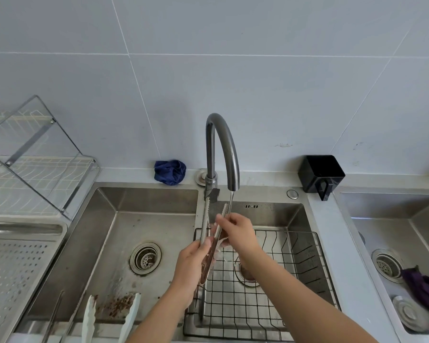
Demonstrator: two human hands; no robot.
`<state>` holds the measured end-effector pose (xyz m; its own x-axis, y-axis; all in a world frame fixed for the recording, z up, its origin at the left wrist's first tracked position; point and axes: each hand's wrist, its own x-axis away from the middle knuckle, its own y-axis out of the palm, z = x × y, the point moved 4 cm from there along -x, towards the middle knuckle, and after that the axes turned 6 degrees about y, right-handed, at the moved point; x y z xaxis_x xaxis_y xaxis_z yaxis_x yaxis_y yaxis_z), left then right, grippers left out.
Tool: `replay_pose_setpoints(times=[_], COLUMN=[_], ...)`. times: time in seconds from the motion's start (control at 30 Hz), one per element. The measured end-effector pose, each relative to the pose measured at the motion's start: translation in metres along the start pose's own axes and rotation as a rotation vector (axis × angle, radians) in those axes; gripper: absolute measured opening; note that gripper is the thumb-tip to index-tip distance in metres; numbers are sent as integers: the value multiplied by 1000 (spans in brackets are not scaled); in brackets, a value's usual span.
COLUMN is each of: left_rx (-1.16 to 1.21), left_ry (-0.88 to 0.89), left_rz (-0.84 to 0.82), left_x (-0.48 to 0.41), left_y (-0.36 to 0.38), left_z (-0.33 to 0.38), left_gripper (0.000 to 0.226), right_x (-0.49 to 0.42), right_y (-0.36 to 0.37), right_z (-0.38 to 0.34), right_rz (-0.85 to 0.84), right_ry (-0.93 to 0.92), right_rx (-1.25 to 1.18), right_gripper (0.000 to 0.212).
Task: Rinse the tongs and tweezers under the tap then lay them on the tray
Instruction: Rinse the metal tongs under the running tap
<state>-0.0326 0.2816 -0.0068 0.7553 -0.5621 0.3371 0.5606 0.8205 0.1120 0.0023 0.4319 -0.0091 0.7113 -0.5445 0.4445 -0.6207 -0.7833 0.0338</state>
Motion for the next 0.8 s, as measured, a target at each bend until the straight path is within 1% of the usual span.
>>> replay_pose_setpoints(times=[0.03,0.07,0.1,0.13,0.17,0.2,0.3,0.33,0.37,0.4,0.47,0.53,0.57,0.63,0.67,0.73,0.8], left_rx=[16,35,43,36,25,13,24,35,51,68,110,154,172,175,161,136,131], left_ry=[-3,-4,-3,0,1,-4,-37,-39,-33,-26,-12,7,14,23,28,25,5], left_rz=[-6,-10,-14,-21,-26,-25,-8,-10,-15,-23,-24,-25,-25,-19,-19,-7,-1], left_x=[-1,-2,-4,-5,-6,-7,-8,-8,-8,-9,-11,-13,-14,-15,-14,-10,-8], left_y=[3,6,8,10,11,11,9,9,10,12,15,17,17,17,17,18,18], left_z=[0,-1,-1,-1,0,-1,-5,-6,-6,-5,-3,1,2,2,1,-1,-7], left_gripper=[22,25,29,29,28,27,27,26,26,26,25,25,25,26,28,35,41], right_x=[-3,-4,-3,-1,1,3,5,3,3,2,5,11,13,11,7,-1,-7], right_y=[-3,-5,-6,-6,-6,-8,-15,-18,-19,-19,-13,-2,3,4,2,-4,-11], right_z=[-4,-7,-8,-7,-3,0,1,0,-2,-3,-1,8,11,10,6,-6,-16], right_rz=[33,46,42,24,-14,-60,-147,-137,-97,-37,41,-2,-16,14,49,147,232], right_ry=[-7,-15,-26,-38,-39,-30,15,29,28,3,-46,-33,-22,-25,-29,-40,-57], right_rx=[-12,-6,-12,-4,-14,-37,-107,-110,-80,-21,137,285,329,350,347,327,243], right_gripper=[19,15,6,7,16,20,10,15,19,18,6,17,17,6,4,16,20])
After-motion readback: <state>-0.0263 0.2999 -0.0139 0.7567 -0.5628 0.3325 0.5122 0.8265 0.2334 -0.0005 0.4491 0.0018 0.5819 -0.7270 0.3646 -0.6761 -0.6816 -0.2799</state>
